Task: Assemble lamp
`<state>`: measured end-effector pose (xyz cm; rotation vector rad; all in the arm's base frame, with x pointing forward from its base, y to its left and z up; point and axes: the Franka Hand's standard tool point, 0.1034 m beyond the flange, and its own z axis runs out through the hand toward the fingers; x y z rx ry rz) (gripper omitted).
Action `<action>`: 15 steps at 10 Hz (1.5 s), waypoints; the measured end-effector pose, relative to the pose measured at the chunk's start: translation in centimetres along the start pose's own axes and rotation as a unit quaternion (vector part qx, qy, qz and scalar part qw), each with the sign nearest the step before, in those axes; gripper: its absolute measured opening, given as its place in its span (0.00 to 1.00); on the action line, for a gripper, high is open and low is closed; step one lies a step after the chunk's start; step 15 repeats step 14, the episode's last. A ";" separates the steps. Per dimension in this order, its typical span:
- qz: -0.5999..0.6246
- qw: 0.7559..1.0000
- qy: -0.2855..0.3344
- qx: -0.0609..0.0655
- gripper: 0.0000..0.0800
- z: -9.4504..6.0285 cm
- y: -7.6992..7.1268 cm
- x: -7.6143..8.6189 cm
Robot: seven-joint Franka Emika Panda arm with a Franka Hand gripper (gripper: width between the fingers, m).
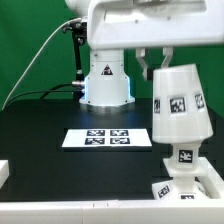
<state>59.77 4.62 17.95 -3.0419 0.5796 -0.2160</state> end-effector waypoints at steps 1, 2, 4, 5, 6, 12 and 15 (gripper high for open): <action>-0.002 1.000 -0.004 -0.003 0.05 0.6 -0.1 -0.2; -0.005 1.000 -0.004 -0.004 0.05 0.8 0.0 -0.2; -0.005 1.000 -0.004 -0.004 0.05 0.8 0.0 -0.2; -0.005 1.000 -0.004 -0.004 0.28 0.8 0.0 -0.2; -0.005 1.000 -0.004 -0.004 0.48 0.8 0.0 -0.2; -0.034 0.999 -0.014 0.002 0.86 -1.0 3.1 -0.3; -0.036 0.999 -0.014 0.002 0.87 -1.0 2.9 -0.3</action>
Offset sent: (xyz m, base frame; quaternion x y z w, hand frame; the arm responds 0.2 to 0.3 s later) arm 0.0000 0.0000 0.0000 0.0000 0.0000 0.0000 1.0000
